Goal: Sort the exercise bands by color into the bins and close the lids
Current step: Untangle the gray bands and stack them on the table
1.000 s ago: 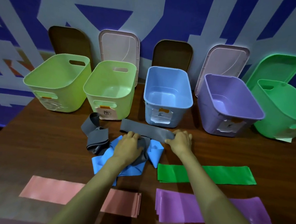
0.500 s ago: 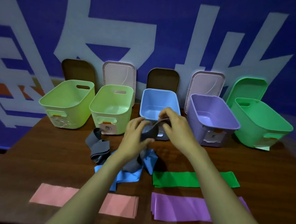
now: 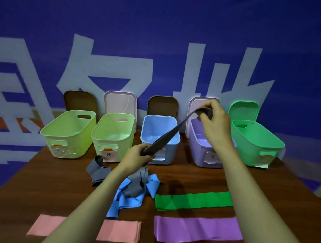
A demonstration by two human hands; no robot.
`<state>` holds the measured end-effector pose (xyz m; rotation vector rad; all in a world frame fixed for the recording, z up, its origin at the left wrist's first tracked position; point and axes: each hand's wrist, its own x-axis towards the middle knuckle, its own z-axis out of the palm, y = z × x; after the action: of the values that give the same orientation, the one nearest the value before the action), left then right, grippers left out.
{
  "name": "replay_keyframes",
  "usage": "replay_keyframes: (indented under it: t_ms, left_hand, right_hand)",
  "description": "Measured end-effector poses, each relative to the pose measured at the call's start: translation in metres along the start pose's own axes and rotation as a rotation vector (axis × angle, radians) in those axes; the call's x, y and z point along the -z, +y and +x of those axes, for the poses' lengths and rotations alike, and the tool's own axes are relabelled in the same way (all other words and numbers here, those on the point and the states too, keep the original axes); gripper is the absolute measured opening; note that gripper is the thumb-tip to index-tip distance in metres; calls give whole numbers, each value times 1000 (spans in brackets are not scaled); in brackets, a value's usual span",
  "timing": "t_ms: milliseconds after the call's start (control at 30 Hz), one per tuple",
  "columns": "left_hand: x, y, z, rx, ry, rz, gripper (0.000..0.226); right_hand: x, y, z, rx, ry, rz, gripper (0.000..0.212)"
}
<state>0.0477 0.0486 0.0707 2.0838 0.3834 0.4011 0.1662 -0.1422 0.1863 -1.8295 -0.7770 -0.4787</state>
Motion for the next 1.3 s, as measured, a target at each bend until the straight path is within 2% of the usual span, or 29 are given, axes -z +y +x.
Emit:
replay_keyframes:
  t_ms: [133,300,433,567,700,1000,1100,1200,1300]
  left_hand:
    - [-2,-2,-5,49,31,-44,8]
    - [-10,-7,-5,201,28,-447,17]
    - [-33,-24,3,319,69,-482,10]
    - [-68,-45,15,379,107,-225,14]
    - [-90,-48,20,277,116,158,25]
    - [-104,-70,34,313,105,401,15]
    - [-104,-76,37,320,109,450,15]
    - [-107,-82,36,275,100,575,32]
    - [-112,-82,28,198,73,711,25]
  right_hand:
    - [14,30,1,-149,36,-75,18]
    - [23,82,-15,-390,11,-237,30]
    - [20,134,-36,-529,-91,-349,27]
    - [13,179,-57,-586,-176,-439,23]
    - [6,211,-76,-637,-263,-526,24]
    - [-12,244,-93,-775,-260,-568,18]
    - [-15,246,-94,-754,-245,-571,22]
    - [-19,246,-102,-668,-277,-704,39]
    - [-25,243,-112,-547,-299,-775,35]
